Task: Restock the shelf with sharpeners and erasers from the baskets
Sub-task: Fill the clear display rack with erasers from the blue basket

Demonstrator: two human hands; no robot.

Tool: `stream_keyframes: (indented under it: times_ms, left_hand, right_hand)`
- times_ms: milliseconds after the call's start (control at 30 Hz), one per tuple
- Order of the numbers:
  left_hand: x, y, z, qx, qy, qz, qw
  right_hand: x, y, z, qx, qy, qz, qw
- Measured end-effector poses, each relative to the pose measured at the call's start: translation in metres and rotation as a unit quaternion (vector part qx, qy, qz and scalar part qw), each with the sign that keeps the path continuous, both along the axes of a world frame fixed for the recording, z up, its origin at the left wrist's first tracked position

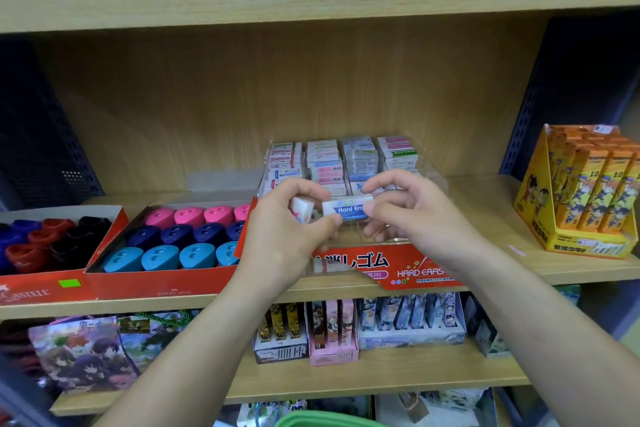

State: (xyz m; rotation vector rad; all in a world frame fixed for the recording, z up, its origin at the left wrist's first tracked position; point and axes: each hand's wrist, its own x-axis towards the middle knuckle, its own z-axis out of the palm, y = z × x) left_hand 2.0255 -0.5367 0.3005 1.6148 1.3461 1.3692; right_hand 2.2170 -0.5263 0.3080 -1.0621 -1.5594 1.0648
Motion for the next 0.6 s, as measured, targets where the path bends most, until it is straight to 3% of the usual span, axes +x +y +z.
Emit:
stream_keyframes:
  times_ms: [100, 333, 467, 600]
  left_hand:
    - [-0.002, 0.005, 0.001, -0.001, 0.032, 0.004, 0.999]
    - [-0.019, 0.015, 0.005, -0.043, 0.076, -0.015, 0.996]
    - [-0.028, 0.016, 0.009, -0.075, 0.058, -0.038, 0.995]
    - [-0.036, 0.016, 0.006, -0.048, 0.041, -0.035, 0.997]
  right_hand:
    - [0.005, 0.006, 0.005, 0.059, -0.063, -0.011, 0.996]
    - [0.028, 0.075, 0.011, 0.104, -0.174, -0.185, 0.962]
    - [0.025, 0.103, 0.006, 0.092, -0.269, -0.162, 0.945]
    - [0.020, 0.113, 0.000, 0.088, -0.336, -0.126, 0.929]
